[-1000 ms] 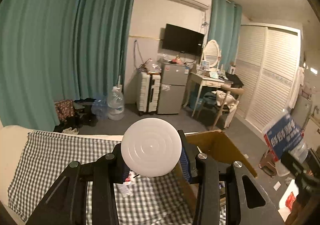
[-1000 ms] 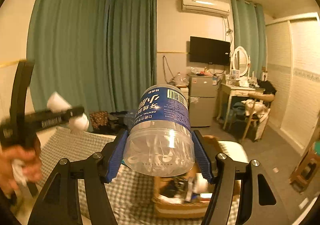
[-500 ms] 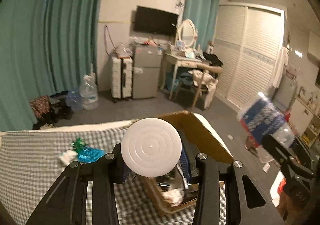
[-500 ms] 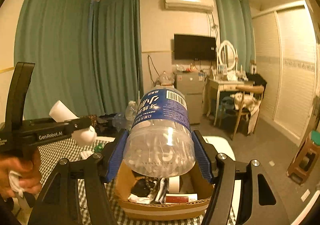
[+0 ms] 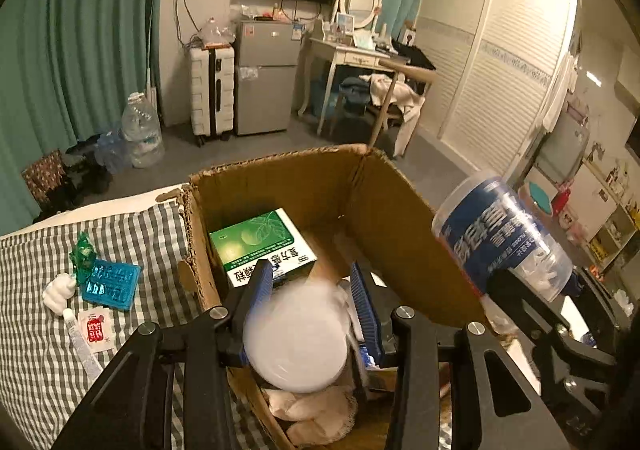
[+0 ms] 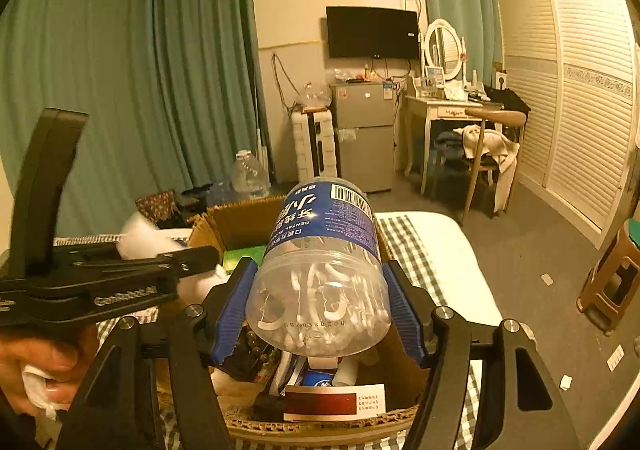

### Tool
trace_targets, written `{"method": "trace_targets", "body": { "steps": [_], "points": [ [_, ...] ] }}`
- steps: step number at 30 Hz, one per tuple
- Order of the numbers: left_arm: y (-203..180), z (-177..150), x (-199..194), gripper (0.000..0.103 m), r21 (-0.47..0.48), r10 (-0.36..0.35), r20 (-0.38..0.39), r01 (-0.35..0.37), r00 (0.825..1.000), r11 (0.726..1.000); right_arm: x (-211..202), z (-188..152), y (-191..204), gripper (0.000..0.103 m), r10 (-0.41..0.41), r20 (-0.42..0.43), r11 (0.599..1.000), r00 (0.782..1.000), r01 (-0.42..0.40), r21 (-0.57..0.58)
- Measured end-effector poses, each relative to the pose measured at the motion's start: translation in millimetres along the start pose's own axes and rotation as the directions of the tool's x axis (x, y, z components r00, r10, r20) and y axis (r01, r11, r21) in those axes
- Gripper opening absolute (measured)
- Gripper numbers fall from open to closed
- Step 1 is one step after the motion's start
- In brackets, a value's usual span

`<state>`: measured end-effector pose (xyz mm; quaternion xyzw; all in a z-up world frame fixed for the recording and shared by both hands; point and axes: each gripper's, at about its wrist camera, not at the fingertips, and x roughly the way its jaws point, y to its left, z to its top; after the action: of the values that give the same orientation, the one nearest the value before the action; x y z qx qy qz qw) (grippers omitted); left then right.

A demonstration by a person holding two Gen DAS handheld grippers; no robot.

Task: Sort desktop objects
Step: 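Open both tools to drop the container and bottle into the box, then move both tools back over the bed toward the toothpaste tube and sachet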

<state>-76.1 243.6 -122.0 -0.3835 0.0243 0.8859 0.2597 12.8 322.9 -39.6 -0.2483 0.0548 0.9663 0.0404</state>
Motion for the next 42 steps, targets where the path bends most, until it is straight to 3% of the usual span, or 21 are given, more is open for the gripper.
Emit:
{"method": "trace_targets", "body": {
  "steps": [3, 11, 14, 17, 20, 22, 25, 28, 35, 37, 40, 42],
  "points": [
    [7.5, 0.7, 0.9, 0.059, -0.025, -0.018, 0.012, 0.018, 1.0, 1.0, 0.3, -0.6, 0.9, 0.065, -0.015, 0.019, 1.0, 1.0, 0.015, -0.007],
    [27.5, 6.5, -32.2, 0.062, -0.047, -0.006, 0.058, 0.009, 0.998, 0.999, -18.6, 12.0, 8.3, 0.071, -0.01, 0.078, 1.0, 0.997, 0.008, 0.031],
    [33.2, 9.8, -48.9, 0.067, -0.048, 0.019, 0.082, -0.015, 0.996, 0.999, -25.1, 17.7, 13.7, 0.075, -0.006, 0.085, 0.999, 0.996, 0.003, 0.033],
    [40.1, 9.1, -70.0, 0.073, -0.07, 0.05, 0.116, -0.042, 0.992, 0.997, -31.8, 24.2, 20.4, 0.085, -0.005, 0.087, 1.0, 0.996, 0.003, 0.028],
    [47.4, 7.9, -92.7, 0.093, -0.112, 0.105, 0.158, -0.087, 0.982, 0.99, -36.0, 28.5, 28.3, 0.091, 0.017, 0.058, 1.0, 0.998, -0.018, 0.002],
    [51.1, 6.8, -109.4, 0.097, -0.149, 0.152, 0.186, -0.125, 0.971, 0.981, -43.5, 30.8, 32.5, 0.093, 0.018, 0.055, 1.0, 0.998, -0.018, -0.01],
    [58.2, 5.8, -133.4, 0.102, -0.192, 0.158, 0.204, -0.119, 0.966, 0.974, -61.1, 35.3, 37.3, 0.103, 0.032, 0.083, 0.999, 0.996, -0.031, -0.019],
    [62.6, 3.1, -158.0, 0.103, -0.209, 0.185, 0.234, -0.137, 0.954, 0.968, -82.4, 38.0, 42.0, 0.103, 0.062, 0.114, 0.998, 0.992, -0.06, -0.019],
    [64.7, 0.0, -197.9, 0.103, -0.134, 0.341, 0.226, -0.318, 0.913, 0.939, -114.8, 38.2, 59.8, 0.103, 0.045, 0.16, 0.999, 0.986, -0.045, -0.003],
    [74.0, -2.2, -210.1, 0.103, -0.128, 0.34, 0.235, -0.318, 0.911, 0.94, -119.3, 40.0, 68.9, 0.103, 0.04, 0.155, 0.999, 0.987, -0.038, -0.014],
    [92.5, -6.7, -225.2, 0.103, -0.139, 0.315, 0.23, -0.29, 0.921, 0.947, -127.7, 40.4, 85.4, 0.103, 0.047, 0.16, 0.998, 0.986, -0.039, -0.053],
    [105.0, -9.6, -232.6, 0.103, -0.145, 0.345, 0.227, -0.319, 0.911, 0.937, -132.1, 39.8, 94.3, 0.103, 0.064, 0.164, 0.996, 0.984, -0.052, -0.075]
  ]
}}
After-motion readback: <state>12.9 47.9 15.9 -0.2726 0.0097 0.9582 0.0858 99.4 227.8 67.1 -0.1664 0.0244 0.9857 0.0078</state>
